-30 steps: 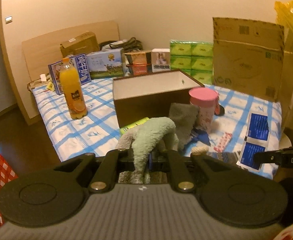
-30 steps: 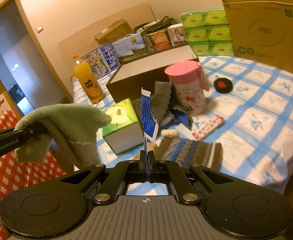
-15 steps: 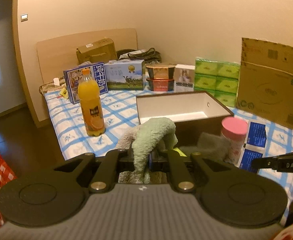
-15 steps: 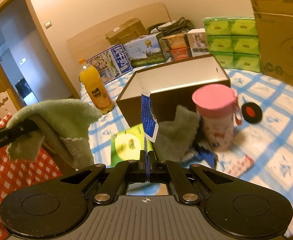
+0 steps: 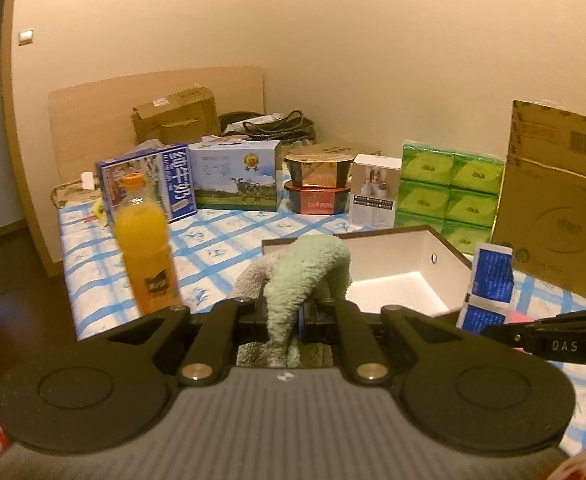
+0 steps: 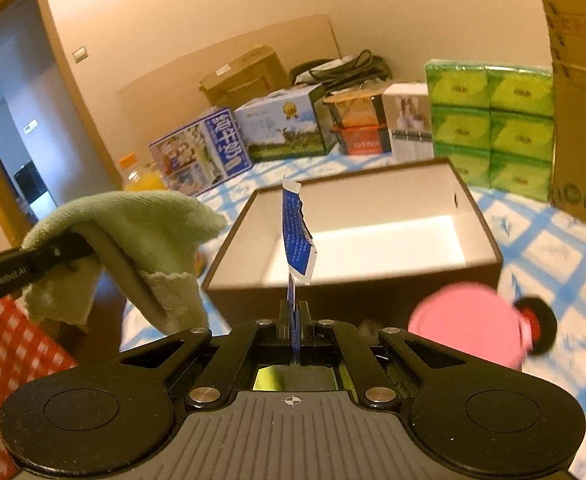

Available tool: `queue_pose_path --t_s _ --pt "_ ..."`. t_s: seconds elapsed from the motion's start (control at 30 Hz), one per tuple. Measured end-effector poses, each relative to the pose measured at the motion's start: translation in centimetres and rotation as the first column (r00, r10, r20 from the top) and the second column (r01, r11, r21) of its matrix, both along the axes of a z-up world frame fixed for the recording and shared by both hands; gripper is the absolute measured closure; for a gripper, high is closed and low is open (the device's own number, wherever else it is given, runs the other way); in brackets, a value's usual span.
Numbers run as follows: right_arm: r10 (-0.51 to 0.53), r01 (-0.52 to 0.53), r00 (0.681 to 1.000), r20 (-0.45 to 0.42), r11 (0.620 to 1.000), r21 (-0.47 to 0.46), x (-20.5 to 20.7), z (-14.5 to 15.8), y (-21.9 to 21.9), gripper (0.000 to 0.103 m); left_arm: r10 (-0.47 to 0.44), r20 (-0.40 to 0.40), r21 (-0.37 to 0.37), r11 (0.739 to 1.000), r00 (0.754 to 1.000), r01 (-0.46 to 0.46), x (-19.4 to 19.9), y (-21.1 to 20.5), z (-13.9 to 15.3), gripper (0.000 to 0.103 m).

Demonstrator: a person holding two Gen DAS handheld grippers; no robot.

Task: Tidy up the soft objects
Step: 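Carry the towel and sachets over the brown box and open both grippers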

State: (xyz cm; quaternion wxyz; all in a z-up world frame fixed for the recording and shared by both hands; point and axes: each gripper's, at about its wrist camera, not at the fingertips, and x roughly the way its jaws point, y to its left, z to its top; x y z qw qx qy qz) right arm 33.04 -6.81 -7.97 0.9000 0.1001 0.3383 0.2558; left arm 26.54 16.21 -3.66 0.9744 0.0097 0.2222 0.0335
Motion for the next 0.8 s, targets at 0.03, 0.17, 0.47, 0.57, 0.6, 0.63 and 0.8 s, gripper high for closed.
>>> queue_pose_path --t_s 0.03,0.17,0.47,0.57,0.6,0.63,0.8 --pt "-0.002 0.002 1.0 0.003 1.0 -0.001 1.2 0.0 0.3 0.103 -0.003 -0.002 -0.006 1.0 1.0 0.003 1.2 0.1 -0.2 0.092" --pt "-0.017 0.017 1.0 0.008 1.0 -0.018 5.2 -0.1 1.2 0.103 -0.003 -0.005 -0.02 1.0 1.0 0.003 6.1 0.1 -0.6 0.092" --pt "-0.054 0.051 0.998 -0.043 0.997 -0.056 12.7 -2.5 2.0 0.103 -0.038 -0.059 -0.053 0.998 0.998 0.035 14.8 -0.7 -3.0 0.092" --pt "-0.069 0.065 0.995 -0.075 0.997 -0.052 14.5 -3.5 1.8 0.103 -0.042 -0.094 -0.068 0.997 0.995 0.036 17.2 -1.0 -4.3 0.091" --pt "-0.076 0.071 0.994 -0.083 0.996 -0.056 15.0 -3.8 1.8 0.103 -0.047 -0.108 -0.07 0.997 0.993 0.039 17.9 -1.1 -4.7 0.091" --pt "-0.086 0.08 0.992 -0.088 0.995 -0.06 15.4 -4.0 1.8 0.102 -0.053 -0.123 -0.071 0.996 0.991 0.045 18.6 -1.1 -5.2 0.088" --pt "-0.104 0.098 0.99 -0.097 0.993 -0.071 17.1 -4.8 2.2 0.101 -0.059 -0.186 -0.052 0.997 0.981 0.05 21.6 -1.6 -7.3 0.057"
